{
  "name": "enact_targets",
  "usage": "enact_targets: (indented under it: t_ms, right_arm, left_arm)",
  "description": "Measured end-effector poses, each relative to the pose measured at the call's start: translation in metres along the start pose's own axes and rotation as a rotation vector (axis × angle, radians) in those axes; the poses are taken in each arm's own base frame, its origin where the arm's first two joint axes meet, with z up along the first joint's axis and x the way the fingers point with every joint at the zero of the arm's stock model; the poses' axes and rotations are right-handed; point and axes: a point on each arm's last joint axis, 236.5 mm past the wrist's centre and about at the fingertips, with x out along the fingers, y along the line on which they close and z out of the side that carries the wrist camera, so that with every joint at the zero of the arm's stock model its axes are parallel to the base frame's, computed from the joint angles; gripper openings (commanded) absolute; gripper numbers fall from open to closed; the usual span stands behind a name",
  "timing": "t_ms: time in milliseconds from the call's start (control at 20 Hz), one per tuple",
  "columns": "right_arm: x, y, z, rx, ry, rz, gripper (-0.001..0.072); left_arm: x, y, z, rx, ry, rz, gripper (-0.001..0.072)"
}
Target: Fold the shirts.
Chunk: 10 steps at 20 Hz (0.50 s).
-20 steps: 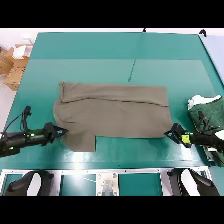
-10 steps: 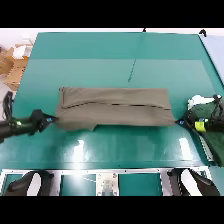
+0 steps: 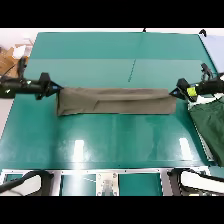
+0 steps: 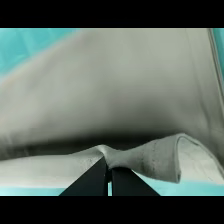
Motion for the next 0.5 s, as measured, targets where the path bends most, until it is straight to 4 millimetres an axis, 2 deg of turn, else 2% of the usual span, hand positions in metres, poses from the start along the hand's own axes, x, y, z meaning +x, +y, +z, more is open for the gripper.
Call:
enact_targets:
  t_ms: [50, 100, 150, 200, 250, 350, 500]
  right_arm:
    - [0.010, 0.001, 0.012, -0.001, 0.009, 0.001, 0.0032]
    - [0.020, 0.002, 0.023, 0.003, 0.012, 0.003, 0.0152]
    - [0.030, 0.002, 0.035, 0.005, 0.011, 0.005, 0.0287]
    - [0.040, 0.001, 0.049, 0.010, 0.007, 0.011, 0.0380]
    - [0.049, 0.003, 0.062, 0.015, -0.002, 0.022, 0.0427]
    - [0.061, 0.005, 0.086, 0.018, -0.017, 0.040, 0.0441]
    - [0.052, 0.001, 0.115, 0.021, -0.047, 0.055, 0.0443]
  left_arm:
    - [0.011, 0.003, 0.012, -0.005, 0.009, 0.002, 0.0022]
    - [0.023, 0.008, 0.025, -0.011, 0.012, 0.005, 0.0168]
    - [0.034, 0.013, 0.039, -0.016, 0.007, 0.009, 0.0492]
    - [0.043, 0.017, 0.053, -0.022, -0.005, 0.008, 0.0643]
    - [0.051, 0.019, 0.067, -0.029, -0.023, 0.003, 0.0641]
    - [0.061, 0.017, 0.094, -0.036, -0.070, -0.023, 0.0640]
    - [0.049, 0.003, 0.131, -0.017, -0.148, -0.064, 0.0638]
